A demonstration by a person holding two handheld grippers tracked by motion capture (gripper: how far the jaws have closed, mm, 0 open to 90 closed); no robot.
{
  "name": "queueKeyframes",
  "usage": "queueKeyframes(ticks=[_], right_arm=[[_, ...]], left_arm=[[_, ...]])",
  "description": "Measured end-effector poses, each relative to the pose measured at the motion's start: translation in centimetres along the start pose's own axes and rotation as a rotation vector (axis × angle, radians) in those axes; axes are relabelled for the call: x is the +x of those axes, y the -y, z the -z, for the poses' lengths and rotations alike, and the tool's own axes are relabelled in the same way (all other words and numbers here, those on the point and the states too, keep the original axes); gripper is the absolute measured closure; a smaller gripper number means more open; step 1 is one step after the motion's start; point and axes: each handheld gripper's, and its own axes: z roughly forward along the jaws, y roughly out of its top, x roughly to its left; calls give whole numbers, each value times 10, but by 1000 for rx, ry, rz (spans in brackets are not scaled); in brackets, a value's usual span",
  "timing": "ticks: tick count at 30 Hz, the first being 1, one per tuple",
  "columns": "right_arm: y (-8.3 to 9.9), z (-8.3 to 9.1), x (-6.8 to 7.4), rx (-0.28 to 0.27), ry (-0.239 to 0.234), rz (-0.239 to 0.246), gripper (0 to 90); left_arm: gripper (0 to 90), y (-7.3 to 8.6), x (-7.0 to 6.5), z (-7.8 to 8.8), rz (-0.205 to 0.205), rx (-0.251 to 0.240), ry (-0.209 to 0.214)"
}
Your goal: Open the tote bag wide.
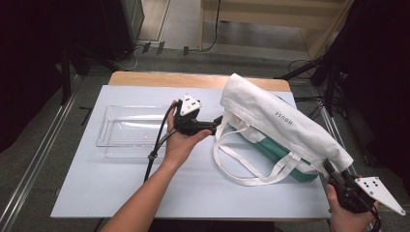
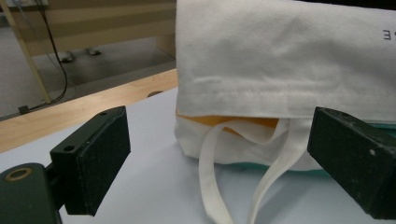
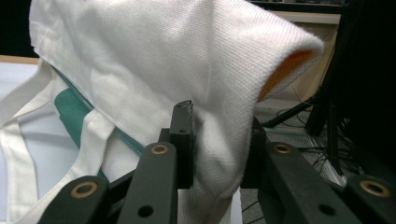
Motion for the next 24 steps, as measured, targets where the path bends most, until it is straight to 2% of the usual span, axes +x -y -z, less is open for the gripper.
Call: queueKeyframes(ticks=[6,9,11,13,17,24], right_arm=[[2,2,-3,2,-5,-15,745],[2,4,-4,2,-8,-16,746],[3,4,-5,0,-14,-22,746],[3,4,-5,-4,-20,-28,746],[3,5,-4,-5,-20,-24,746],[4,6,-4,-8,-31,-23,747]], left_arm=[[63,-10,2,-34,9,41,-9],[79,-12,2,-47,7,51,7],[151,-12,1,-54,-12,61,-3],[149,-12,2,-60,-25,66,-4],[183,-13,4,-69,-22,75,-20],[188,-18,15,-90,-25,98,51]])
